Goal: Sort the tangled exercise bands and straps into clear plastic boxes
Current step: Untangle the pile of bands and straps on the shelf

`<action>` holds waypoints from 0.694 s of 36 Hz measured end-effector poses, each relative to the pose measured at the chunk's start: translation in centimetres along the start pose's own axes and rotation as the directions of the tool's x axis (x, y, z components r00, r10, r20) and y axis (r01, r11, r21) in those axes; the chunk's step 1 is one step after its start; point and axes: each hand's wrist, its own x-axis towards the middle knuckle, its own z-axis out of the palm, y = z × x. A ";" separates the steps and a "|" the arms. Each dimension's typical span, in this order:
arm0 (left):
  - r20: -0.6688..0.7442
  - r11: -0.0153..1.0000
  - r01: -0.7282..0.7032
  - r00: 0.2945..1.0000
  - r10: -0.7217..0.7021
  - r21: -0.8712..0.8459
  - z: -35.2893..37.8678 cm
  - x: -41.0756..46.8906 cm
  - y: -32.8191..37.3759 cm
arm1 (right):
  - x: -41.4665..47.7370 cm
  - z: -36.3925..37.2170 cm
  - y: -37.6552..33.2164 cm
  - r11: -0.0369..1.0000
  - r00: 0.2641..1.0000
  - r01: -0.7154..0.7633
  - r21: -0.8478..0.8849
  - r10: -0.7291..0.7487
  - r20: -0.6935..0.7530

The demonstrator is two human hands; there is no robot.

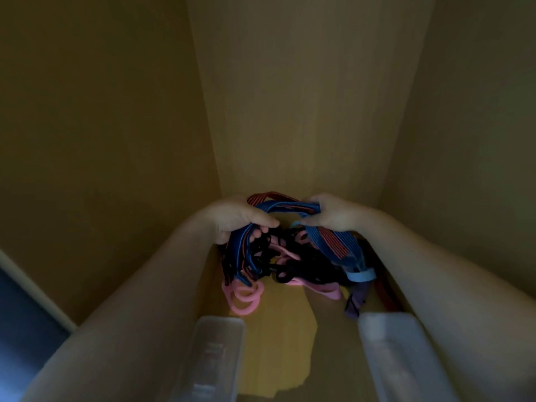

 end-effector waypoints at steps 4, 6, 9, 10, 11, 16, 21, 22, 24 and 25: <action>-0.062 0.996 -0.084 0.995 0.083 -0.021 -0.2 -1.2 -0.2 | 0.8 0.6 1.4 0.998 0.999 -0.037 0.055 0.037 0.015; -0.114 0.995 -0.091 0.990 0.087 -0.030 -0.2 -1.3 -0.6 | 1.2 0.4 2.4 0.998 0.998 -0.058 0.025 0.058 0.012; -0.186 0.989 -0.103 0.979 0.082 -0.106 -0.2 -1.0 -1.1 | 1.6 -0.3 4.3 0.992 0.992 -0.125 -0.008 0.125 -0.023; -0.204 0.981 -0.117 0.975 0.084 -0.153 -0.2 -0.9 -1.3 | 1.7 -0.5 5.2 0.988 0.987 -0.152 -0.013 0.151 -0.057; -0.220 0.970 -0.130 0.972 0.084 -0.205 -0.3 -0.8 -1.5 | 1.9 -0.6 6.1 0.982 0.979 -0.187 -0.027 0.184 -0.092; -0.268 0.910 -0.116 0.963 0.006 -0.397 -0.6 -0.7 -2.2 | 2.0 0.1 9.5 0.943 0.942 -0.316 -0.100 0.300 -0.150; -0.398 0.898 -0.160 0.917 -0.018 -0.409 -1.3 -0.6 -2.5 | 2.2 0.6 11.2 0.940 0.935 -0.320 -0.116 0.293 -0.202; -0.420 0.908 -0.169 0.908 -0.008 -0.383 -1.4 -0.5 -2.5 | 2.2 0.4 11.4 0.942 0.933 -0.318 -0.106 0.292 -0.211; -0.443 0.918 -0.179 0.897 0.004 -0.354 -1.4 -0.3 -2.5 | 2.3 -0.4 11.6 0.937 0.927 -0.324 -0.127 0.288 -0.242; -0.444 0.918 -0.181 0.896 0.007 -0.352 -1.3 -0.1 -2.5 | 2.5 -0.9 11.9 0.923 0.915 -0.345 -0.169 0.291 -0.279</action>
